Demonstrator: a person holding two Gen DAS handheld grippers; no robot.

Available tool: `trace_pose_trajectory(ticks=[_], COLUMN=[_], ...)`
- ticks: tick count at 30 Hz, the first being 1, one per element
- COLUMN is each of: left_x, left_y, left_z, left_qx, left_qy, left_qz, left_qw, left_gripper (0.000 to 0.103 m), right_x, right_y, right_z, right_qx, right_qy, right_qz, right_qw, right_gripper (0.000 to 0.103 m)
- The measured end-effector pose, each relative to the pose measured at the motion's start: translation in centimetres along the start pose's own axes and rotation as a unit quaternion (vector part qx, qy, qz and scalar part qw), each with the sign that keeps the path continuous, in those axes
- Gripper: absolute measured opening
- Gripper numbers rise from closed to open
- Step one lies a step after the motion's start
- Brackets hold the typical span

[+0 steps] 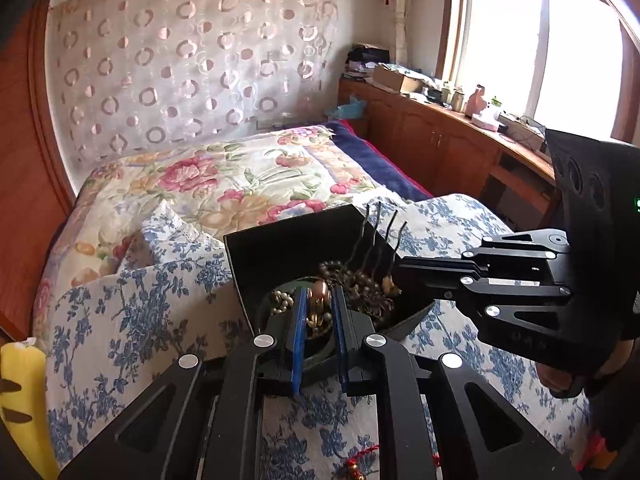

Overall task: Organize jewelry
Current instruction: 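Carry the red cord bracelet into the black box and open the left tool, then close the left tool on the red bead bracelet and lift it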

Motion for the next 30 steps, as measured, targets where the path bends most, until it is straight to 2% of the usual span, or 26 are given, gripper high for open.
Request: trace_pose_trajectory(ticks=[4,9,14,18,22,30], left_x=[0.0,-0.7,-1.9,-2.3,-2.8,-2.8], left_y=[-0.1,-0.7,-2.7,-4.3,-5.6,-8.0], left_z=[0.0,0.1,0.2,0.4,0.5,1.0], left_qx=[0.0,0.0,-0.006,-0.009,-0.012,-0.016], left_qy=[0.001,0.001,-0.004,-0.004,-0.003,-0.016], left_qz=[0.0,0.001,-0.007,-0.017,-0.024,-0.048], left_qw=[1.0,1.0,0.9999,0.9998,0.9996,0.9986], left_gripper=[0.02,0.02,0.02,0.02,0.02,0.021], right_x=[-0.1,-0.7,-1.6,-2.0,-1.6,-0.4], right_y=[0.0,-0.3,-2.1,-3.9,-5.4,-7.9], right_z=[0.1,-0.4,-1.4,-2.6,-3.5,-4.8], right_qx=[0.0,-0.002,-0.014,-0.021,-0.028,-0.04], right_qy=[0.002,0.004,0.0,0.007,0.01,0.011], right_qz=[0.004,0.007,-0.004,-0.018,-0.037,-0.069], right_qw=[1.0,1.0,1.0,1.0,0.999,0.997], right_gripper=[0.011,0.011,0.011,0.011,0.017,0.017])
Point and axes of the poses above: each gripper's, at about its wrist camera, not at the fingertips, and x roughly the way its jaws point, z to its right, y to its top, the point moved 4 cm from there along x, roughly the way its jaws point, and after that the axes turned 8 degrees about x, right-handed, at the moved point
